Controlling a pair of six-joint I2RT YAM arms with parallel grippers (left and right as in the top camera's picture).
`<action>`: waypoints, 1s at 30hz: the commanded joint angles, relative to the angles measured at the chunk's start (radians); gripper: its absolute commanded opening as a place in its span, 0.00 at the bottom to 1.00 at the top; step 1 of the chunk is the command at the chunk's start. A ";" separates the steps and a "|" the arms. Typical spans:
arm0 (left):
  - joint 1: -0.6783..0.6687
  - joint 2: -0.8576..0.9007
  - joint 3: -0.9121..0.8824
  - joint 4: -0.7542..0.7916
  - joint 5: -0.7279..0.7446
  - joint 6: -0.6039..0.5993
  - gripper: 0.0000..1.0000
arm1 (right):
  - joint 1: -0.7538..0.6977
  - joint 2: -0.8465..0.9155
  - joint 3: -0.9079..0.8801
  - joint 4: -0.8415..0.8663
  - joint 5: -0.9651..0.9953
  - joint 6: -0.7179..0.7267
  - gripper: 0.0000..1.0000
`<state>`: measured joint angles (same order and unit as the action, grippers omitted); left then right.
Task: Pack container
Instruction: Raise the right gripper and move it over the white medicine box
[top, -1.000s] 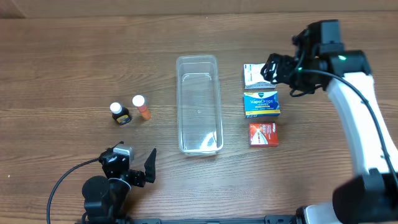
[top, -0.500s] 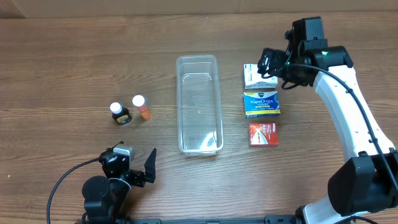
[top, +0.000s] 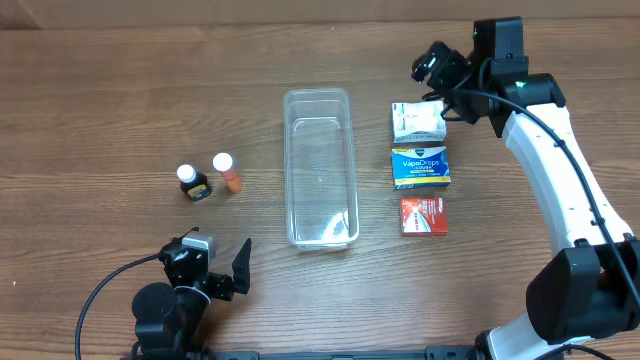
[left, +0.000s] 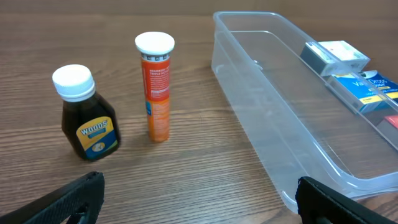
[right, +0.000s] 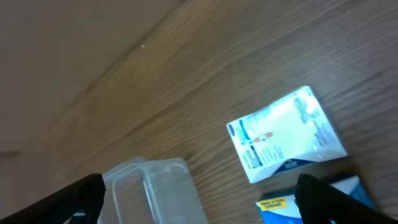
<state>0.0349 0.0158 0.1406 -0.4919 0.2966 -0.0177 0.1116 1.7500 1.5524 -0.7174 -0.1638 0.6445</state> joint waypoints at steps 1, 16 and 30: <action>0.004 -0.009 -0.003 0.003 0.008 0.015 1.00 | 0.022 0.009 0.080 0.003 -0.074 0.018 1.00; 0.004 -0.009 -0.003 0.003 0.008 0.015 1.00 | 0.016 0.206 0.300 -0.224 0.047 0.497 1.00; 0.004 -0.009 -0.003 0.003 0.008 0.015 1.00 | -0.007 0.447 0.300 -0.304 -0.100 0.651 1.00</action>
<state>0.0345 0.0158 0.1406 -0.4919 0.2966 -0.0177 0.1219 2.1567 1.8336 -1.0019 -0.2058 1.2484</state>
